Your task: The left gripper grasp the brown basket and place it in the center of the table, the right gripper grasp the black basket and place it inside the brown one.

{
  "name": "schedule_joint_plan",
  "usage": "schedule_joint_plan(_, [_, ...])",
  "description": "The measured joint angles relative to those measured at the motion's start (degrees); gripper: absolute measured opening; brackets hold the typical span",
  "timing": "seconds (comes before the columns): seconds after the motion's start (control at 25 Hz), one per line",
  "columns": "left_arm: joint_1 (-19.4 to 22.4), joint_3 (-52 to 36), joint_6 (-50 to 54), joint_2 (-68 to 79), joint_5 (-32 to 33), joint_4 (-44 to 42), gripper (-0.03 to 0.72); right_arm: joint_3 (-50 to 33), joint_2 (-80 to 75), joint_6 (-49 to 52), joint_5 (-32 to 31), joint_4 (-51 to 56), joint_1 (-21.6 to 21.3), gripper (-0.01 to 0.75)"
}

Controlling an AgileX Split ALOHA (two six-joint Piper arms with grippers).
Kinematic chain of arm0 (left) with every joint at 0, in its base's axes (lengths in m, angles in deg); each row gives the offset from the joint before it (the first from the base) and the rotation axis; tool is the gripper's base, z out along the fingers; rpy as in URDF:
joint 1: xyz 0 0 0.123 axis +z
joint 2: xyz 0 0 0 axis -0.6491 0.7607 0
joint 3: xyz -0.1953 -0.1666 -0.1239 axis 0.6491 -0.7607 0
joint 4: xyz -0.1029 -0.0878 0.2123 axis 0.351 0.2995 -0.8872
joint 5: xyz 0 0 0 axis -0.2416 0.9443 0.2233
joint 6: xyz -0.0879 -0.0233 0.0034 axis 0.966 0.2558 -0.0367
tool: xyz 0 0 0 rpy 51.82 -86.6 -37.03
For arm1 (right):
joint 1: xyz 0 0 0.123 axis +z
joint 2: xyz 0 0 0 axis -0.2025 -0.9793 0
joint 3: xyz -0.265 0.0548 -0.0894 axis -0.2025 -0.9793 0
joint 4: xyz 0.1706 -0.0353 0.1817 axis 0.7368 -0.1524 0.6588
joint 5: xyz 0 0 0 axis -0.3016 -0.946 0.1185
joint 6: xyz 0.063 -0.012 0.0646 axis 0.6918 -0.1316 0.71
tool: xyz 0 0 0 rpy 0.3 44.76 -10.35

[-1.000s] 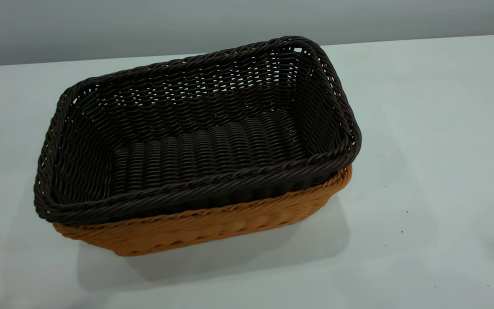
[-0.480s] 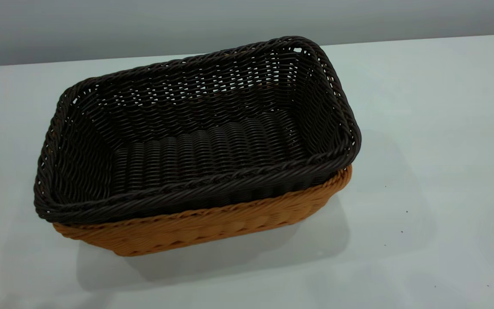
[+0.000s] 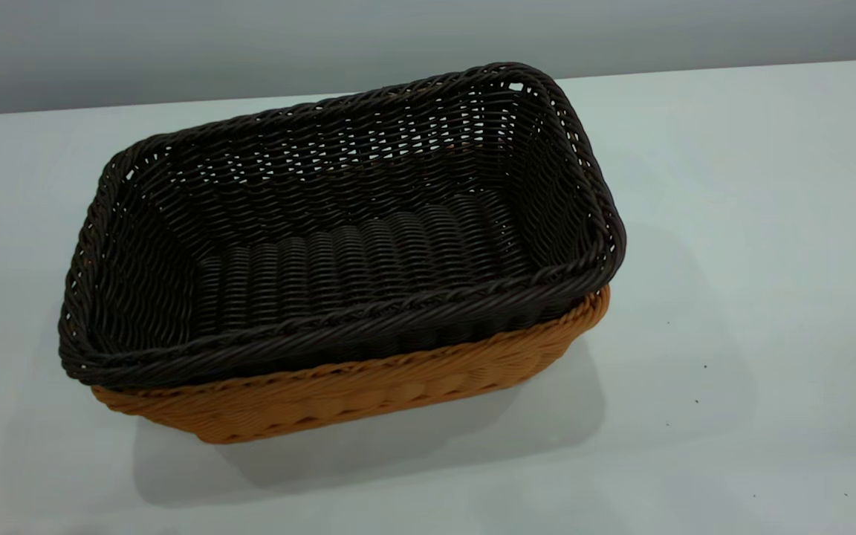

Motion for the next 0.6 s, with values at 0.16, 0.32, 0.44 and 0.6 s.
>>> schedule_joint_plan(0.16, [0.00,0.00,-0.41,0.00,1.87,2.51,-0.001,0.05,0.07,0.30,0.10,0.05,0.00,0.006])
schedule_joint_plan(0.32, [0.00,0.00,-0.41,-0.72,5.97,5.44,-0.001,0.44,0.07,1.22,-2.06,0.35,0.00,0.006])
schedule_joint_plan(0.44, [0.00,0.00,-0.36,-2.80,9.04,5.83,-0.001,0.50,0.07,1.22,-3.94,0.39,0.00,0.006])
schedule_joint_plan(0.6, [0.00,-2.02,-0.17,-6.91,12.85,6.02,-0.001,-0.68,0.07,1.40,-9.19,0.34,0.00,0.006])
